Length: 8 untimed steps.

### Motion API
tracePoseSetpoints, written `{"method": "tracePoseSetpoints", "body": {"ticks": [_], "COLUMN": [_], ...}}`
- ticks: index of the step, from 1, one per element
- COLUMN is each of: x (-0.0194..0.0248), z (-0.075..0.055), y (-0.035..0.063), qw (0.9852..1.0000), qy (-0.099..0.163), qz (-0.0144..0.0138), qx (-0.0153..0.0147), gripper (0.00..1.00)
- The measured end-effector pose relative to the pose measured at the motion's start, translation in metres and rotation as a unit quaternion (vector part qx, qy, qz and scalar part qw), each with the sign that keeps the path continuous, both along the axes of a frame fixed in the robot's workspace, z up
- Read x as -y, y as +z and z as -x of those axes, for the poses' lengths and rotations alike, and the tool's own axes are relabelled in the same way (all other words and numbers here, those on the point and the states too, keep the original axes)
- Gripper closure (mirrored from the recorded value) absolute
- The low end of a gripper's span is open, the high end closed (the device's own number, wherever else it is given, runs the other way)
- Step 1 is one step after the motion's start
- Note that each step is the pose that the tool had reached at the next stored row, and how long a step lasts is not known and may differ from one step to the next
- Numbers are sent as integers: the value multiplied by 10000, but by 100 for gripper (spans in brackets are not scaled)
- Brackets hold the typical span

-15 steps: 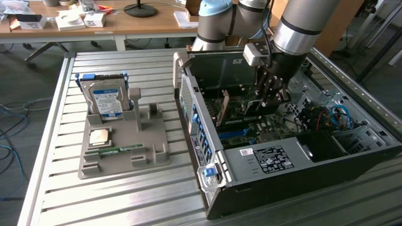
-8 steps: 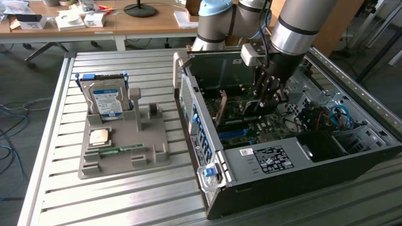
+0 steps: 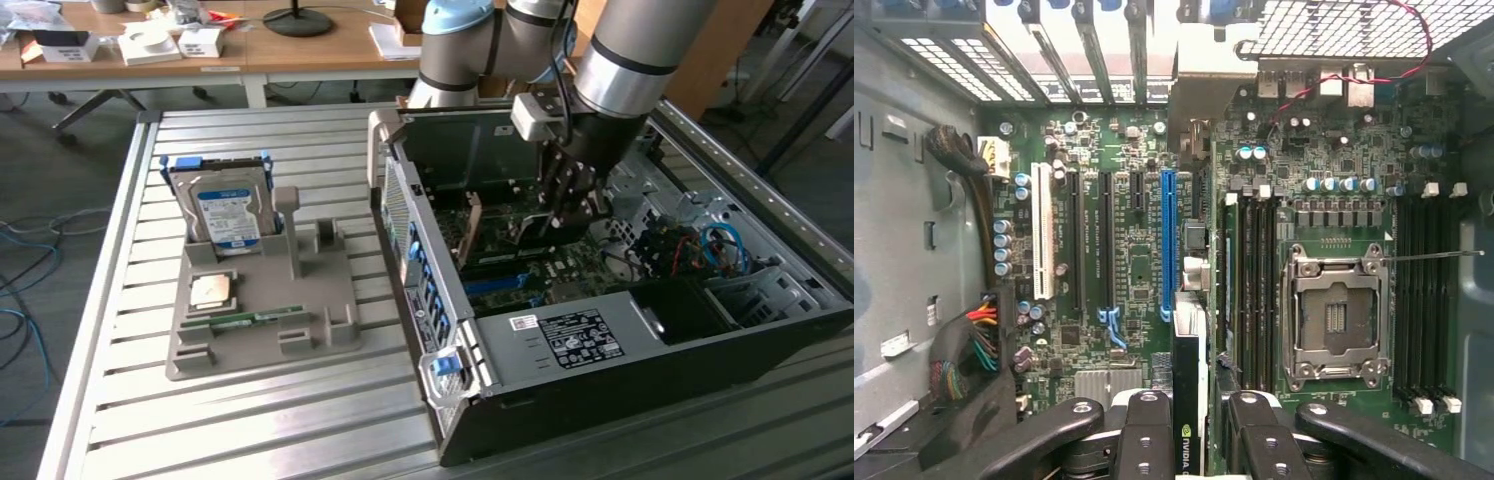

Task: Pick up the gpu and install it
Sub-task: 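Insert the gpu into the slot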

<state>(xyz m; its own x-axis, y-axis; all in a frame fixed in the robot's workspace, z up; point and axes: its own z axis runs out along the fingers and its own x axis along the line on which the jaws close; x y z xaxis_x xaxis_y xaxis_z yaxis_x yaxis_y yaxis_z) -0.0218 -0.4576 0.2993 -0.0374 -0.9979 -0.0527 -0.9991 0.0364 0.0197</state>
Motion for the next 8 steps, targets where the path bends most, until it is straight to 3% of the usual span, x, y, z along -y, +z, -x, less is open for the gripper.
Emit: {"method": "tracePoseSetpoints", "body": {"ticks": [8], "x": [2], "z": [5], "y": [0], "qw": [10000], "qy": [1], "qz": [0], "qx": [0], "gripper": [74]}}
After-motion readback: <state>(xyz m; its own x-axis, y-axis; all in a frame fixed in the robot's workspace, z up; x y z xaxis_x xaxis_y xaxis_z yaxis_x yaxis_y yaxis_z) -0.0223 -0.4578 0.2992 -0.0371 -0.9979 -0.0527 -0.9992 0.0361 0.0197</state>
